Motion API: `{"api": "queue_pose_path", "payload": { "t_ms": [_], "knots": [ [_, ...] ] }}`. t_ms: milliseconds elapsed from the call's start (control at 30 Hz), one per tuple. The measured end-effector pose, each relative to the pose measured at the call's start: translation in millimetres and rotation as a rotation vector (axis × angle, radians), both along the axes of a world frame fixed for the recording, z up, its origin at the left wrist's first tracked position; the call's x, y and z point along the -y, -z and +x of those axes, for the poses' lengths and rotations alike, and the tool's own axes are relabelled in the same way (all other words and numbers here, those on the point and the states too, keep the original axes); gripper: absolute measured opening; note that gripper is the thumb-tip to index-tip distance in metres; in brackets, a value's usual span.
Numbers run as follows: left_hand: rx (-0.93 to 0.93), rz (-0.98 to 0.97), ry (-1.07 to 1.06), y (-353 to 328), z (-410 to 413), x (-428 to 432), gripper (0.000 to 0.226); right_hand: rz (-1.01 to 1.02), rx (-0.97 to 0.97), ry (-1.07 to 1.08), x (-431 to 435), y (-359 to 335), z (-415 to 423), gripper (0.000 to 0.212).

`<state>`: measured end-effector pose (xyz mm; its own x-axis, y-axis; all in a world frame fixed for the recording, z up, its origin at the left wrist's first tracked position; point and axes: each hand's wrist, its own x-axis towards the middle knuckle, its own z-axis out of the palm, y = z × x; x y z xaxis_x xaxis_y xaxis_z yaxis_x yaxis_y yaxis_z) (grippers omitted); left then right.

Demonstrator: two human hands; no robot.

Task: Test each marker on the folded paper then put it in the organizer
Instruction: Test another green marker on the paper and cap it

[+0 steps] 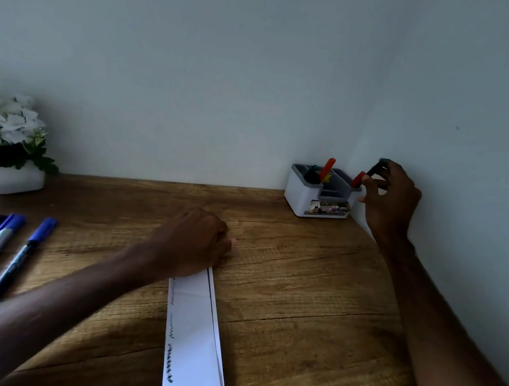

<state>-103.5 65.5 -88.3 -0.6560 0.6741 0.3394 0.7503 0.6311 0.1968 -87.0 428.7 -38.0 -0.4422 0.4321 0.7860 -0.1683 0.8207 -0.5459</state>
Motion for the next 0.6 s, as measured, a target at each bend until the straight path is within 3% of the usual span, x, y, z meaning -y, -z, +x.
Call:
{"api": "queue_pose_path", "payload": {
  "t_ms": [200, 333, 600],
  "knots": [
    [0.003, -0.001, -0.002, 2, -1, 0, 0.034, -0.050, -0.095, -0.009, -7, 3, -4, 0.024],
    [-0.018, -0.013, -0.009, 2, 0, -1, 0.035, -0.060, -0.046, 0.015, -12, 9, -8, 0.017],
    [0.018, -0.032, -0.005, 1, 0, -2, 0.033, -0.015, 0.097, 0.103, -10, 8, -9, 0.033]
  ]
}}
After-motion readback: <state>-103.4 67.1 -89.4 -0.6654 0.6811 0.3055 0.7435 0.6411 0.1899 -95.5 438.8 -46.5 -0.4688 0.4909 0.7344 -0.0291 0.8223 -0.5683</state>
